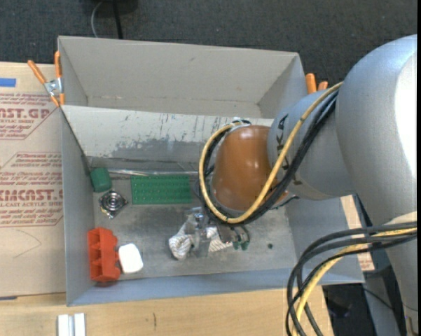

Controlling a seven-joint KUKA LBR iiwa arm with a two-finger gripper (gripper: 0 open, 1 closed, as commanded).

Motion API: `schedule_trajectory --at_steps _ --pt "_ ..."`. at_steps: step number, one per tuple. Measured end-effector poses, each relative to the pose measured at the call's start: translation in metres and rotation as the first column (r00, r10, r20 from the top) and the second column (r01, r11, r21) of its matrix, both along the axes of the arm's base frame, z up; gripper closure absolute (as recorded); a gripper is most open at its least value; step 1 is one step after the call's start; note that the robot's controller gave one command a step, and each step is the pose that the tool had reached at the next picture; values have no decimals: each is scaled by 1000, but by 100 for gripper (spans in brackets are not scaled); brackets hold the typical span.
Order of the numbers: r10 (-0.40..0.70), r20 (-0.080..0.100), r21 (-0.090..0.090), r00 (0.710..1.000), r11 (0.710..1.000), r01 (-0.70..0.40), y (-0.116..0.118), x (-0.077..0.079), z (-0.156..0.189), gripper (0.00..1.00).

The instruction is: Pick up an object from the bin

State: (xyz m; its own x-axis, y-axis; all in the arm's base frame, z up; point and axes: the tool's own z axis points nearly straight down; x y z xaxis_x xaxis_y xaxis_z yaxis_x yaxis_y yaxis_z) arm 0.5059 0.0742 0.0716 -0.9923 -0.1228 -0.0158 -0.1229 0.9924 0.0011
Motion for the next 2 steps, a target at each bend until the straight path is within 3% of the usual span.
schedule_trajectory --at_steps 1,2 --pt "8 -3 1 1000 1000 -8 2 14 111 100" --pt "8 -4 1 1000 1000 -8 2 14 111 100"
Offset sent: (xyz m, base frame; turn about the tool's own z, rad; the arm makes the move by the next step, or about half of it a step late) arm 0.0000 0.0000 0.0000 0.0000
